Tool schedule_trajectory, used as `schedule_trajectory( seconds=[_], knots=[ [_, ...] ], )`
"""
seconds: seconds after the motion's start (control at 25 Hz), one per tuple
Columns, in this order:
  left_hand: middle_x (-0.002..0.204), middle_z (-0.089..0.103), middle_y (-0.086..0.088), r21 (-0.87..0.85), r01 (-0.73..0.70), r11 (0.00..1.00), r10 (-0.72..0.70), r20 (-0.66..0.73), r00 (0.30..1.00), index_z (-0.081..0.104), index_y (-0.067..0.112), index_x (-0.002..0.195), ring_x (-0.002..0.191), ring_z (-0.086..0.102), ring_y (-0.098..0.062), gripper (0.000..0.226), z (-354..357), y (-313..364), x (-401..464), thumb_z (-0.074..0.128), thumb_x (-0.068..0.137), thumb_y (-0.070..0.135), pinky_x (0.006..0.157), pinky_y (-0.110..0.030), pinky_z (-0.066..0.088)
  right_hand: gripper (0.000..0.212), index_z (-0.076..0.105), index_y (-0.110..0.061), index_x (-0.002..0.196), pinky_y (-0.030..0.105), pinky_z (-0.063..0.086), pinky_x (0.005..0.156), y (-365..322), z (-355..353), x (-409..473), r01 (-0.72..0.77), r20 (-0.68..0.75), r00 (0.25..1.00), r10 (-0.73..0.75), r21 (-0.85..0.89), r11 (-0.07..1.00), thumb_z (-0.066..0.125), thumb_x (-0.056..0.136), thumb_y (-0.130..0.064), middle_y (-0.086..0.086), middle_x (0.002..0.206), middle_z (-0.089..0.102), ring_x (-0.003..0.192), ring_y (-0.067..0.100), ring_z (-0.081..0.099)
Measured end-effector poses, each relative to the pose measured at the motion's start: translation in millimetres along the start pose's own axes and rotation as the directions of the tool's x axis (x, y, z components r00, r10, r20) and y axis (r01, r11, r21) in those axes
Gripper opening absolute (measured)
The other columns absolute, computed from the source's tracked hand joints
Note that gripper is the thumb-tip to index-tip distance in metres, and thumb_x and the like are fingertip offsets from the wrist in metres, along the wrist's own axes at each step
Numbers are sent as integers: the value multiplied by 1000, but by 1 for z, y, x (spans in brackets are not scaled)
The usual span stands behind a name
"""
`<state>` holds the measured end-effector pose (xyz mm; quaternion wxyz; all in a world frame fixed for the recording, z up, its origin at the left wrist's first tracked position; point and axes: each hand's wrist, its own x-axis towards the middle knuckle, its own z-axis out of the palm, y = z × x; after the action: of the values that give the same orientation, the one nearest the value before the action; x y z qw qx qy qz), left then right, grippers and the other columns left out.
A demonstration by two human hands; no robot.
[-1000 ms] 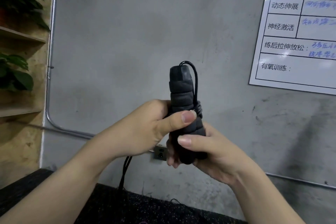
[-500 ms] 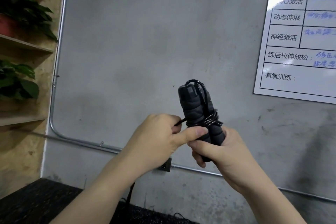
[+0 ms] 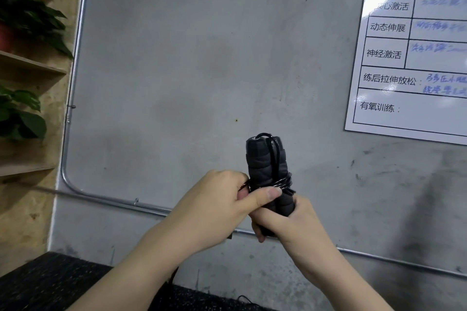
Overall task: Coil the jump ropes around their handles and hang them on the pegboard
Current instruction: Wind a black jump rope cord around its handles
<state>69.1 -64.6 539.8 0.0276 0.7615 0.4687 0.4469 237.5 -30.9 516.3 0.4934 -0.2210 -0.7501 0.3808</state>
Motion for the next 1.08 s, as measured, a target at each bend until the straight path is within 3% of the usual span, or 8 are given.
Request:
schedule_trajectory(
  seconds=[0.12,0.2,0.32,0.4,0.52,0.6,0.72,1.08],
  knots=[
    [79,76,-5,-230,-23,973,56,137,989,72,17,92,82,73,-33,55,-4,-4,2,56,93,70,87,-54,56,2,76,-12,86,31,50,61,-7,-3,-5,22,-17,1000,-23,-47,999,77,87,-13,11,63,60,58,21,55],
    [80,76,-3,-303,-48,952,104,173,979,72,19,91,84,73,-24,45,-14,-7,3,57,96,61,93,-46,55,22,71,-2,91,34,52,66,-11,-9,-6,-37,105,994,28,88,995,77,82,-20,16,74,65,66,26,58],
    [71,62,2,-436,-45,899,164,239,957,65,8,84,69,64,-10,51,-20,-4,0,56,95,57,75,-24,49,35,69,-3,107,38,51,67,-19,-12,-12,-269,481,876,32,434,860,75,81,-26,22,86,62,70,29,57],
    [71,63,3,-469,-57,881,175,213,961,67,9,84,67,61,-5,48,-18,3,-2,60,93,56,70,-15,47,37,62,-3,105,33,48,61,-22,-9,-15,-346,573,820,0,495,797,77,82,-27,13,76,53,61,21,53],
    [67,61,-3,-293,-45,955,89,139,986,66,13,77,65,55,-9,73,-19,5,0,52,79,84,65,-28,45,29,54,-9,94,28,38,51,-25,-3,-15,-281,491,870,39,431,857,76,78,-19,5,65,41,50,15,41],
    [55,42,1,1,44,999,-44,74,996,50,13,63,55,38,-12,99,-26,-2,2,36,50,110,58,-36,32,18,59,-13,83,31,34,50,-29,-7,-14,-105,339,940,45,159,982,74,76,-21,6,59,43,47,20,41],
    [49,29,11,180,135,974,-133,-24,991,34,18,58,51,28,-12,101,-34,-2,0,27,31,115,56,-34,26,15,60,-20,70,28,35,53,-33,-17,-12,5,218,975,37,-187,982,71,78,-25,0,54,45,48,22,47],
    [50,28,3,193,12,981,13,-127,992,31,11,62,50,28,-16,73,-21,19,-8,38,83,82,49,-30,21,33,46,-11,64,32,40,56,-30,-14,-2,-36,-53,998,23,-265,964,67,84,-26,1,50,42,48,17,44]
  ],
)
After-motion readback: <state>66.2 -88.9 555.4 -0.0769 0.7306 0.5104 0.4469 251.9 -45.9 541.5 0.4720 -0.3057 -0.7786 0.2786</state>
